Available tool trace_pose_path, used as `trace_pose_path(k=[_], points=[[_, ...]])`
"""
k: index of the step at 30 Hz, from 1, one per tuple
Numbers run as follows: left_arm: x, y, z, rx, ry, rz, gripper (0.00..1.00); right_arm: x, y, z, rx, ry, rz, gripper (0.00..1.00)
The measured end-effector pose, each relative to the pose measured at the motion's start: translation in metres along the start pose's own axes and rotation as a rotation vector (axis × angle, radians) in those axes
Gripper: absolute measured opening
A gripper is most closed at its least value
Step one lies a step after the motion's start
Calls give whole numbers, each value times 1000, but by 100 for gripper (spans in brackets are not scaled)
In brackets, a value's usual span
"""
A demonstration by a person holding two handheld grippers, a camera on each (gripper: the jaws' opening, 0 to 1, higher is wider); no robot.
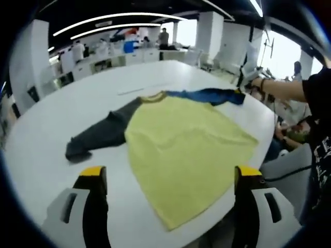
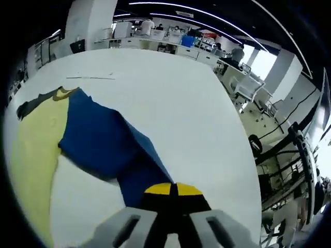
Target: Fold the garment on the visible template until the final outline fits inside the template.
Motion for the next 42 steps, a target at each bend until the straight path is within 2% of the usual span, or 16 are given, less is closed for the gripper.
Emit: trace_pose_path(k=[7,14,17,19,21,23,25,27,29,31,33,37,38,39,42], points=[[3,2,1,9,7,-20,99,-4,2,11,32,-54,-27,0],[3,4,4,36,17,-25,99,-15,26,28,33,-85,-40,0],[1,6,7,44,24,-29,99,-12,30,27,28,-93,-61,0],[1,7,7,49,30,-31,99,-14,40,31,23,-89,-63,0],[1,7,7,54,32,-34,99,-9,34,22,17,-84,-74,0],[1,8,8,58,32,-37,99,-10,50,31,8,-82,-84,0],[1,9,7,57,31,-39,99,-8,54,31,-8,-69,-95,0],[0,9,7,56,23,-31,99,-4,45,25,-16,-46,-87,0],[-1,9,6,58,14,-27,99,-7,56,33,-23,-36,-90,0],[0,10,6,58,21,-36,99,-3,48,28,-20,-33,-89,0],[0,10,5,54,25,-44,99,-5,60,36,-25,-28,-93,0],[1,10,3,54,20,-44,99,-4,60,38,-26,2,-89,0],[1,9,2,54,20,-45,99,-1,46,30,-26,36,-82,3],[1,9,2,53,17,-46,99,-2,44,29,-32,58,-72,7],[0,7,2,47,8,-42,99,-7,52,40,-42,132,-58,23]])
Point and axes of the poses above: the point that each gripper's makers call its tool centre point, and the gripper's own axes: y roughly forward along the fingers, z roughly to its right, x roughly out of its underside, the point moved 5 cm from there along -y, roughly backward along the fingers, and after that the axes turned 1 degree about -y, right-handed, at the moved point
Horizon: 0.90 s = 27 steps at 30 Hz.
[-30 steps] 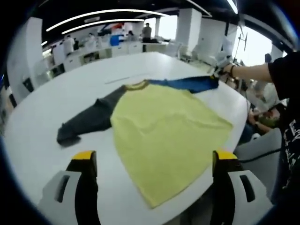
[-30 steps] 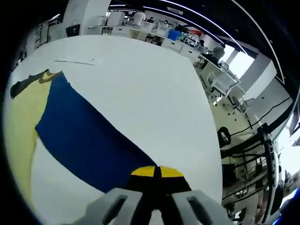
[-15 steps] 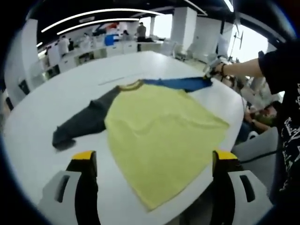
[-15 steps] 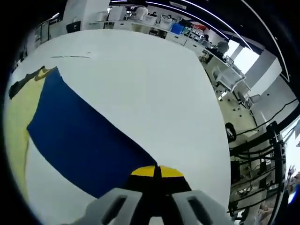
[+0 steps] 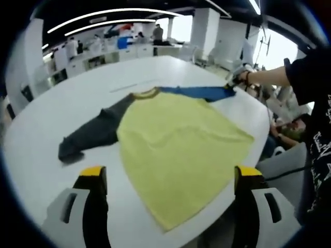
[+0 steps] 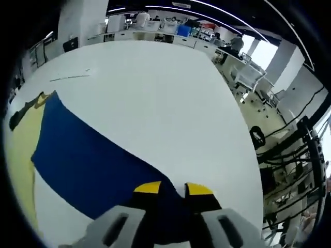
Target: Fold the garment on the visible template until the final outline fits inside the template.
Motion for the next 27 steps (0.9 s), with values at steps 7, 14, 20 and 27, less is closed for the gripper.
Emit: trace_pose_path(k=[7,14,20,27], points=[[-4,-2,-1,-10,3,13,99,-5,1,6,-83,101,13,40],[-4,-4,4,-1,6,20,99,13,-26,2,-113,139,-6,48],[-3,-6,8,8,5,31,99,26,-26,8,-143,165,-27,50],[-3,-9,8,-1,10,36,99,41,-36,5,-144,199,-39,49]])
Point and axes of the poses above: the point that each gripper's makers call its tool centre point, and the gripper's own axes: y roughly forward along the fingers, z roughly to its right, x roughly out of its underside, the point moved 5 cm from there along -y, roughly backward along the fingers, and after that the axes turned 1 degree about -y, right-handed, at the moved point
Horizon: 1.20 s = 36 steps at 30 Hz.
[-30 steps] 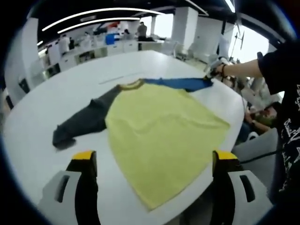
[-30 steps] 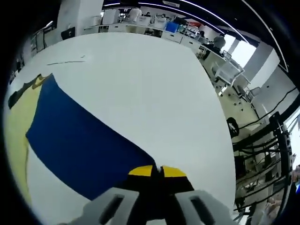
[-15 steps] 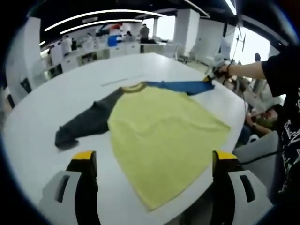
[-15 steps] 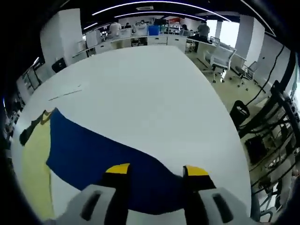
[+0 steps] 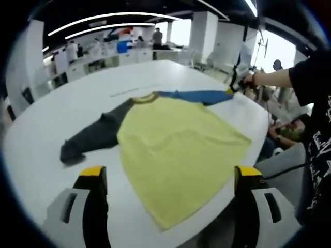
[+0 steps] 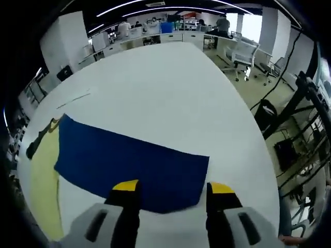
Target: Fold the garment on the visible template until the final outline fits inside the template.
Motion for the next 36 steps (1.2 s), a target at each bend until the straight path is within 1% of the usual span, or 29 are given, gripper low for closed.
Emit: trace_pose_path(k=[1,3,5,8,10,12,13,15,18,20,22,23,25,26,27,28,29,31,34,36], points=[[0,0,0,-1,0,1,99,-3,5,7,1,12,2,49],[1,-1,-1,-2,-2,-1,99,-4,6,12,9,21,3,48],[3,0,-1,-3,-4,-4,99,-4,6,11,13,33,6,46],[5,1,0,2,-6,-14,99,4,6,6,23,49,-17,40],[4,1,1,2,-1,-15,99,6,6,4,34,53,-19,34],[3,0,2,2,3,-13,99,2,14,15,48,72,-25,28],[3,-1,2,1,4,-13,99,5,12,14,60,84,-26,25],[4,-1,1,-1,10,-17,99,4,13,18,74,92,-27,21],[5,-2,0,-5,5,-21,99,7,8,16,95,89,-35,15],[5,-2,1,-3,4,-19,99,7,9,19,111,79,-42,10],[5,-1,1,-3,3,-19,99,9,7,15,109,85,-42,8],[5,-1,1,-3,4,-20,99,8,9,18,108,83,-44,7],[4,-2,1,-6,8,-15,99,6,12,17,85,62,-45,0],[3,-1,1,-6,8,-12,99,5,13,16,85,65,-44,0],[3,-1,2,-5,7,-12,99,-1,22,25,87,58,-49,0],[4,-1,1,-3,5,-12,99,-1,22,25,87,44,-51,0],[4,-1,1,-3,5,-11,99,2,16,19,88,40,-53,0],[4,-1,1,-3,6,-15,99,6,11,14,87,45,-52,0],[3,-2,2,-6,3,-10,99,5,11,15,81,57,-55,0],[3,-2,2,-7,-2,-3,99,7,1,6,81,52,-53,0]])
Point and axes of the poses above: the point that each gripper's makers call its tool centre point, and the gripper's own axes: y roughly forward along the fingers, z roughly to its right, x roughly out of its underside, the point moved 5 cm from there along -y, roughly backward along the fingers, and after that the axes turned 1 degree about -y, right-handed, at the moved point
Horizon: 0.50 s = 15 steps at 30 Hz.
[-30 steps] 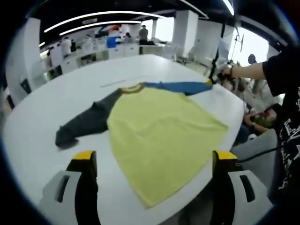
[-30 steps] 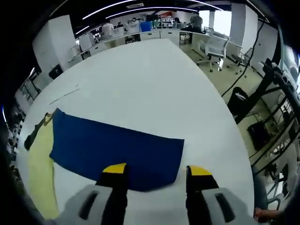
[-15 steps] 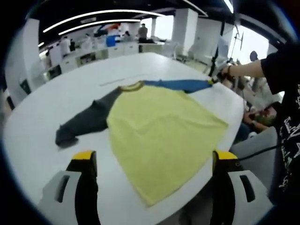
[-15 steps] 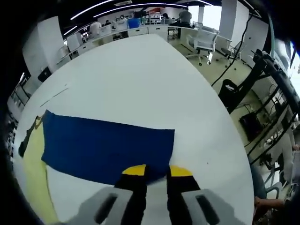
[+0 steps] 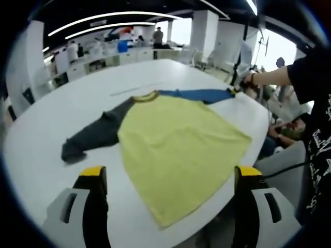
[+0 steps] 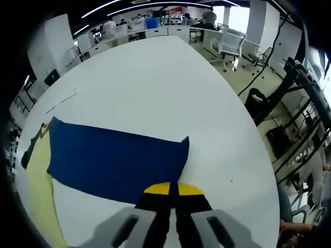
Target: Fold the garment on the visible template until the final outline fits inside the template.
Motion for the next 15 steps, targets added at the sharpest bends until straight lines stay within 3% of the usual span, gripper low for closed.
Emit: trace_pose_path(k=[15], points=[[2,-3,1,1,3,-2,99,-18,-19,-29,-33,-51,15,0]])
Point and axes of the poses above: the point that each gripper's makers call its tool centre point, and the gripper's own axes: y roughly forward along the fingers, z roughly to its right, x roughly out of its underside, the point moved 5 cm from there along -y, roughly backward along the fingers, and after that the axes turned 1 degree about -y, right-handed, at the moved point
